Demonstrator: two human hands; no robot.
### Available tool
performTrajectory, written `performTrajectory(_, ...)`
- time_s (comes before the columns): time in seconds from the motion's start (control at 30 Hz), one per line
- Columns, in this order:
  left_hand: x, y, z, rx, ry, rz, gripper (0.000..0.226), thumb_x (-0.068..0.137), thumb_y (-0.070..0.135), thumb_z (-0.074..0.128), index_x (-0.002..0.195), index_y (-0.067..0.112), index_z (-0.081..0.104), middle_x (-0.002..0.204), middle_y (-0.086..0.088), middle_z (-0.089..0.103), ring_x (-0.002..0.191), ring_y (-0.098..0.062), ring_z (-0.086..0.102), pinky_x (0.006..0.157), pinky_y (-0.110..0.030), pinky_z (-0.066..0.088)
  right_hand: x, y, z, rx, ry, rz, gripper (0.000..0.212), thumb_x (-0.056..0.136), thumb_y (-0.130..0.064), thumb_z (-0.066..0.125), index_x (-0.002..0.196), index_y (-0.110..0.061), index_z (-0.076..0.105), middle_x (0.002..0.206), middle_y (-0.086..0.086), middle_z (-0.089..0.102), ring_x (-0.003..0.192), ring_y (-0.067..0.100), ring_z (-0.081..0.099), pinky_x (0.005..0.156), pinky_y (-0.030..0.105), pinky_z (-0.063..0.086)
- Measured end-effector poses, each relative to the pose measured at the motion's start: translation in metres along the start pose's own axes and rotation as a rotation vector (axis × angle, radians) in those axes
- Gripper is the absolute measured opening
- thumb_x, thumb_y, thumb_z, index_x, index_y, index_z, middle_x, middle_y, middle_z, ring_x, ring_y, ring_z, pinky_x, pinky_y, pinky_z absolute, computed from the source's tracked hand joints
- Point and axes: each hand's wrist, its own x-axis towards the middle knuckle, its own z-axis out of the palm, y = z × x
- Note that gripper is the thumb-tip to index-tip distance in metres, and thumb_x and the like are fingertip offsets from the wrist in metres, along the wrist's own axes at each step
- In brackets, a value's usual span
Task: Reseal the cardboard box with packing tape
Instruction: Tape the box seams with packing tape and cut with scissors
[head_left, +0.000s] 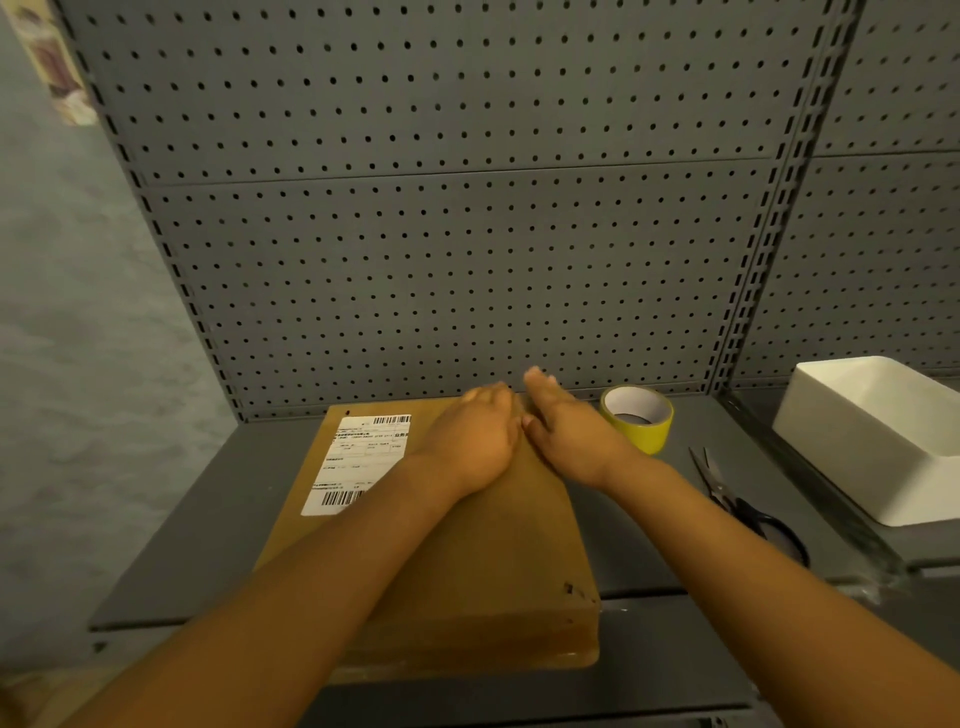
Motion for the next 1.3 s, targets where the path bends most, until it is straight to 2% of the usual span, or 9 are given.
performTrajectory(0.07, -0.001, -0.004, -0.004, 0.034, -0.033, 0.007, 0.049, 0.104, 0.033, 0.028, 0.148, 0.012, 0.027, 0.155, -0.007, 0.029, 0.142, -0.021, 0.024, 0.113, -0.031, 0.021, 0.000, -0.002, 0.001, -0.036, -0.061, -0.009, 0.053, 0.105, -0.031, 0.025, 0.153, -0.015, 0.010, 0.161, 0.002, 0.002, 0.148, 0.019, 0.009, 0.116, 0.026, 0.011)
performTrajectory(0.23, -0.001, -0.016, -0.013, 0.028, -0.149, 0.053, 0.055, 0.103, 0.041, 0.025, 0.152, 0.019, 0.016, 0.159, -0.001, 0.018, 0.145, -0.019, 0.016, 0.116, -0.035, 0.017, 0.008, -0.006, -0.005, -0.210, -0.107, 0.048, 0.052, 0.105, -0.036, 0.020, 0.153, -0.021, 0.008, 0.161, -0.003, 0.000, 0.148, 0.019, -0.004, 0.119, 0.043, 0.005)
performTrajectory(0.37, -0.003, -0.019, -0.010, 0.051, -0.103, 0.100, 0.054, 0.103, 0.040, 0.023, 0.152, 0.019, 0.016, 0.159, 0.000, 0.017, 0.145, -0.016, 0.015, 0.116, -0.033, 0.016, 0.009, -0.007, 0.000, -0.196, -0.116, 0.082, 0.054, 0.105, -0.037, 0.017, 0.154, -0.020, 0.001, 0.161, -0.004, -0.005, 0.148, 0.016, -0.005, 0.119, 0.042, 0.004)
performTrajectory(0.5, -0.003, -0.022, -0.010, 0.033, -0.102, 0.125, 0.054, 0.103, 0.041, 0.023, 0.152, 0.020, 0.013, 0.159, 0.000, 0.018, 0.145, -0.017, 0.015, 0.116, -0.034, 0.015, 0.009, -0.010, 0.006, -0.207, -0.012, 0.069, 0.051, 0.105, -0.032, 0.020, 0.153, -0.019, 0.010, 0.161, 0.001, 0.005, 0.149, 0.018, 0.000, 0.119, 0.041, 0.005)
performTrajectory(0.63, -0.004, -0.024, -0.009, 0.023, -0.101, 0.142, 0.055, 0.103, 0.041, 0.022, 0.152, 0.018, 0.012, 0.159, -0.001, 0.017, 0.145, -0.017, 0.014, 0.117, -0.034, 0.014, 0.010, -0.012, 0.002, -0.178, -0.099, 0.080, 0.053, 0.105, -0.032, 0.021, 0.153, -0.017, 0.007, 0.161, 0.002, 0.001, 0.148, 0.019, 0.000, 0.119, 0.040, 0.004)
performTrajectory(0.93, 0.001, -0.029, -0.011, 0.058, -0.144, 0.165, 0.055, 0.103, 0.042, 0.018, 0.154, 0.024, 0.005, 0.161, 0.003, 0.010, 0.146, -0.015, 0.009, 0.117, -0.034, 0.008, 0.010, -0.011, -0.002, -0.156, -0.070, 0.102, 0.055, 0.105, -0.035, 0.023, 0.154, -0.016, 0.007, 0.161, 0.000, 0.000, 0.148, 0.017, -0.003, 0.120, 0.037, 0.002)
performTrajectory(1.1, 0.001, -0.028, -0.010, 0.091, -0.117, 0.175, 0.051, 0.104, 0.040, 0.019, 0.152, 0.027, 0.014, 0.160, 0.002, 0.012, 0.146, -0.018, 0.012, 0.117, -0.035, 0.010, 0.002, -0.010, 0.006, 0.010, -0.056, 0.118, 0.059, 0.104, -0.040, 0.024, 0.154, -0.017, 0.005, 0.161, -0.002, -0.004, 0.148, 0.012, 0.003, 0.120, 0.031, 0.007)
performTrajectory(1.23, 0.001, -0.027, -0.009, 0.076, -0.122, 0.200, 0.050, 0.103, 0.040, 0.019, 0.152, 0.030, 0.012, 0.161, 0.009, 0.003, 0.146, -0.018, 0.012, 0.116, -0.037, 0.010, 0.007, -0.010, 0.001, 0.153, 0.026, 0.236, 0.059, 0.103, -0.040, 0.027, 0.154, -0.017, 0.007, 0.159, 0.009, 0.019, 0.144, 0.025, 0.024, 0.113, 0.031, 0.022)
performTrajectory(1.3, 0.001, -0.026, -0.008, 0.081, -0.112, 0.229, 0.051, 0.104, 0.037, 0.019, 0.152, 0.033, 0.005, 0.160, 0.013, 0.000, 0.145, -0.016, 0.013, 0.115, -0.038, 0.011, 0.006, -0.007, 0.009, 0.212, -0.028, 0.248, 0.062, 0.103, -0.044, 0.025, 0.154, -0.020, -0.001, 0.156, 0.011, 0.028, 0.140, 0.026, 0.033, 0.108, 0.030, 0.029)
